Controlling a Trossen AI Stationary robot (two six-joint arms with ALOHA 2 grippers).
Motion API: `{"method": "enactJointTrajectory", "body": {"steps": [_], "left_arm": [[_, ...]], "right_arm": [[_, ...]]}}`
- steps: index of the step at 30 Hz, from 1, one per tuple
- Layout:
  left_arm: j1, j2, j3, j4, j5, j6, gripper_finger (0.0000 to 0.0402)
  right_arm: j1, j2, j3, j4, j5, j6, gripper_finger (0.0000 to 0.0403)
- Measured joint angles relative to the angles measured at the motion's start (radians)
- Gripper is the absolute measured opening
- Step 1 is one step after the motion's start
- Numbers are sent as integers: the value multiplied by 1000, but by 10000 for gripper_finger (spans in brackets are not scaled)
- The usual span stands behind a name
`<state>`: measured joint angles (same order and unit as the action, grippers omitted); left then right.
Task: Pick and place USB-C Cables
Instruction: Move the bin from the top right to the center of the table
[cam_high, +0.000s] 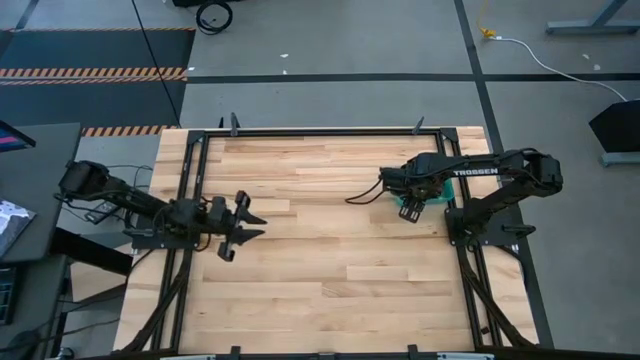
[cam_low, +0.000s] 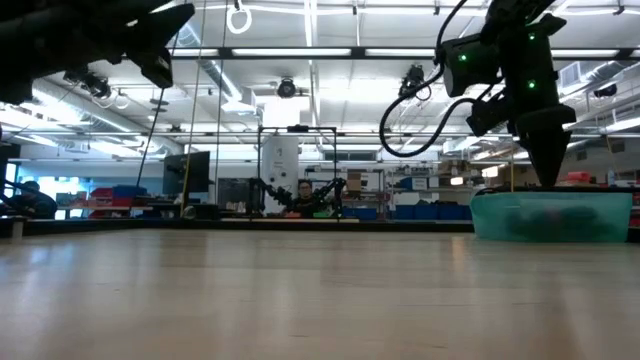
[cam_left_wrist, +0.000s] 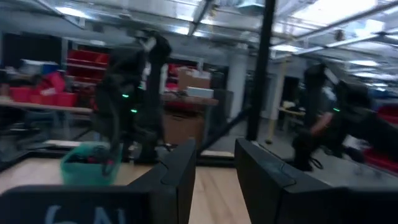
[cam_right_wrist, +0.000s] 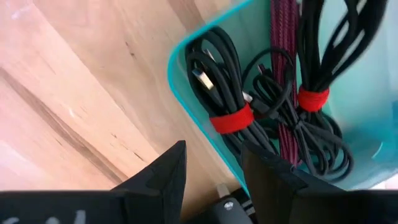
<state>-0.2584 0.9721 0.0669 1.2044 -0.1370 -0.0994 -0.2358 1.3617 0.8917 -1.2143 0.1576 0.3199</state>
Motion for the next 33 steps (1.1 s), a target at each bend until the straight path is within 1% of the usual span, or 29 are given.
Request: {"method": "enactJointTrajectory", "body": {"steps": [3,8,11,13,17,22,29,33], "left_arm": [[-1,-3,-4,-29,55,-7,119],[0,-6,-4,-86,109,-49,119],[9,-6,-4,-128,146,-50,119],[33,-6,-4,-164,165,-51,119],[101,-6,-4,-232,234,-80,119],[165,-6,-4,-250,330,-75,119],[183,-6,-4,-255,338,-99,119],[181,-6,-4,-262,356,-107,119]], "right_arm": [[-9,0,0,16,1,-42,160],[-22,0,0,39,3,-68,160],[-23,0,0,48,-22,-69,160],[-21,0,0,49,-27,-73,159],[-12,0,0,50,-28,-77,154],[-7,0,0,51,-24,-68,144],[-7,0,0,45,-26,-54,128],[-6,0,1,-28,-54,-50,124]]}}
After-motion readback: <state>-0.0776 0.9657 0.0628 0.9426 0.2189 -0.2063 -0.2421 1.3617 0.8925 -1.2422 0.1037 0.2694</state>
